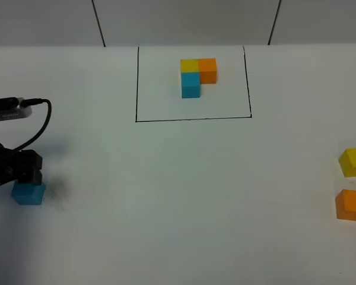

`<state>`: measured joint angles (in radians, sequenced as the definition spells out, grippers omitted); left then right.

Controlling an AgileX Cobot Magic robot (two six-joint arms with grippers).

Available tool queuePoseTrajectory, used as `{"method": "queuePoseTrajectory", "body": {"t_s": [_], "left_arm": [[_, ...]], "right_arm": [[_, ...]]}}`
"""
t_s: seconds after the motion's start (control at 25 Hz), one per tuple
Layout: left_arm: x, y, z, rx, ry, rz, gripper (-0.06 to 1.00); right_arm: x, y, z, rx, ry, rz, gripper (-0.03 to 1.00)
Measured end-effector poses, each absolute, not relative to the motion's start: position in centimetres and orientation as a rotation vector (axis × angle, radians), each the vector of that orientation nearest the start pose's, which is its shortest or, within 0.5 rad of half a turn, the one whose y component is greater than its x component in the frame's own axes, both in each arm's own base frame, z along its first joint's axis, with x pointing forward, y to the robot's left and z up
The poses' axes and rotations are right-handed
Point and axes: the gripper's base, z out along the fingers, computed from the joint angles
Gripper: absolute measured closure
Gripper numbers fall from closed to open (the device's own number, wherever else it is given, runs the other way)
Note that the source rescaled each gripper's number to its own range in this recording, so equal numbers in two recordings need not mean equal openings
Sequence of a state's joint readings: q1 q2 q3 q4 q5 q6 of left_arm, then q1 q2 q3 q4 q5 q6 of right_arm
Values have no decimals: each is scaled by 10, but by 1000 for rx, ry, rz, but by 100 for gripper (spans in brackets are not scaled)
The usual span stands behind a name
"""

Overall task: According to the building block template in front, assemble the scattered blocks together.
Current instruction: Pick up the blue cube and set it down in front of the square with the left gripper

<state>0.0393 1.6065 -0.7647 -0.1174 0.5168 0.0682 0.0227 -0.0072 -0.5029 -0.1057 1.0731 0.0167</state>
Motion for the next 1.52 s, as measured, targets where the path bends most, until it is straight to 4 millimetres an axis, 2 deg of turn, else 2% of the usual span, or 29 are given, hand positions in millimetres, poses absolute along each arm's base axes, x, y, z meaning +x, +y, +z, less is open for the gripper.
{"method": "queuePoseTrajectory", "body": {"t_s": [0.32,0.56,0.64,0.72,0.76,0.8,0.88,1.0,1.12,1.2,1.32,1.44,1.52], "left_arm": [[282,6,136,-98,2870,-73,25],[286,7,127,-103,2868,-69,28],[286,7,126,-103,2862,-68,43],[288,7,127,-104,2854,-68,72],[290,7,129,-92,2849,-67,94],[293,5,131,-70,2846,-67,91],[299,-5,138,47,2850,-69,92],[315,-40,159,330,2802,-98,92],[328,-96,188,688,2646,-151,92],[325,-140,204,947,2502,-191,92],[306,-202,222,1248,2280,-270,92],[281,-246,229,1467,2107,-315,92],[266,-266,226,1579,2032,-329,92]], "right_arm": [[-7,-9,277,0,2044,-102,97],[-7,-9,277,0,2044,-102,97],[-7,-9,277,0,2044,-102,97],[-7,-9,277,0,2044,-102,97],[-7,-9,277,0,2044,-102,97],[-7,-9,277,0,2044,-102,97],[-7,-9,277,0,2044,-102,97],[-7,-9,277,0,2044,-102,97],[-7,-9,277,0,2044,-102,97],[-7,-9,277,0,2044,-102,97],[-7,-9,277,0,2044,-102,97],[-7,-9,277,0,2044,-102,97],[-7,-9,277,0,2044,-102,97]]}}
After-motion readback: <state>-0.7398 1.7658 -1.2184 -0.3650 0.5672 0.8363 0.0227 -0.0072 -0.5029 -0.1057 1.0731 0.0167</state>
